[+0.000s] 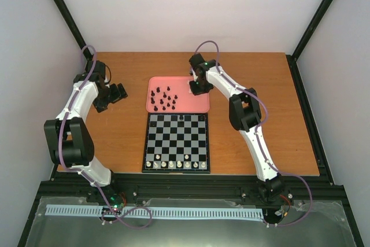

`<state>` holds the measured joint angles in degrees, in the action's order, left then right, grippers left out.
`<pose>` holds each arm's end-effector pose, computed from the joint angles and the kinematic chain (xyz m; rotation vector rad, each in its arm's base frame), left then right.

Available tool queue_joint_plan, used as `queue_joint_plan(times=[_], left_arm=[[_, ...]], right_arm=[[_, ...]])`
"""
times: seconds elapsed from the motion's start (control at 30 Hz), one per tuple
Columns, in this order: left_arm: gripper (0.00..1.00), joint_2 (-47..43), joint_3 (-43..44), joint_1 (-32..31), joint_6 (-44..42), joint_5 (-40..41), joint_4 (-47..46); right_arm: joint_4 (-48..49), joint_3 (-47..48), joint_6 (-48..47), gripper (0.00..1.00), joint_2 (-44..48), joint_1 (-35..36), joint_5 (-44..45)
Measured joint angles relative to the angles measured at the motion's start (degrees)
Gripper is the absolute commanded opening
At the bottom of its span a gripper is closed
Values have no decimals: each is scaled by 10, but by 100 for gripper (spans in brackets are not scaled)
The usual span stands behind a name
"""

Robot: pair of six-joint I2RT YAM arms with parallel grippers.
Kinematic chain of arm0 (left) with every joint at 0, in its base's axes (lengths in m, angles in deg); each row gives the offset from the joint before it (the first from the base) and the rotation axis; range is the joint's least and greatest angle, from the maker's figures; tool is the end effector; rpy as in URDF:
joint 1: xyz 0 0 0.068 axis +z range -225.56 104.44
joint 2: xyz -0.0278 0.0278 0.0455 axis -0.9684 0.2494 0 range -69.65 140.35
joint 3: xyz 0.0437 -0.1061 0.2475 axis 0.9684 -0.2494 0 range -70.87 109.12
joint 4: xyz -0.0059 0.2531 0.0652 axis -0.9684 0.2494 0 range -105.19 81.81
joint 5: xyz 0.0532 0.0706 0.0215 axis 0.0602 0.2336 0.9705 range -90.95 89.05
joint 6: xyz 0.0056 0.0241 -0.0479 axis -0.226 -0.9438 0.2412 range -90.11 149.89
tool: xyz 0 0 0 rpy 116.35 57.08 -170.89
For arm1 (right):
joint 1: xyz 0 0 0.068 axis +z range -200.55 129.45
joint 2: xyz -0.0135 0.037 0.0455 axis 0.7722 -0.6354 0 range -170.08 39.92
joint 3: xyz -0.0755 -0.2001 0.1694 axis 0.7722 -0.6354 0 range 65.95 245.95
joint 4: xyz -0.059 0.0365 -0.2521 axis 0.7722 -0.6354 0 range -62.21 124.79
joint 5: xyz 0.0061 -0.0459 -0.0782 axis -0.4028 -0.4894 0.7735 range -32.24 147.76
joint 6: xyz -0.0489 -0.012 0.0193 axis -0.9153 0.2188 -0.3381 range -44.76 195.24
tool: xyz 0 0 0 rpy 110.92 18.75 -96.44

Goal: Set up the chess pieces on the board
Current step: Pick up the chess piece from the storage box, then place the chess piece on the chessboard.

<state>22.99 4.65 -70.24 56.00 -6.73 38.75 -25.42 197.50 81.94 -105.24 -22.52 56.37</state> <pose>0.3184 0.0260 0.2590 -0.7425 2.7267 -0.2255 0.4581 0.2449 0.1597 -0.5371 2.8248 0.1552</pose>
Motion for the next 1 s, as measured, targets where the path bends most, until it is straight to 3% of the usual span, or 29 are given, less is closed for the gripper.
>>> queue_joint_plan(times=[0.8, 1.0], left_arm=[[100, 2, 0, 0, 0, -14, 0], [100, 2, 0, 0, 0, -16, 0]], right_arm=[[-4, -20, 3, 7, 91, 0, -29], [-8, -109, 13, 7, 145, 3, -50]])
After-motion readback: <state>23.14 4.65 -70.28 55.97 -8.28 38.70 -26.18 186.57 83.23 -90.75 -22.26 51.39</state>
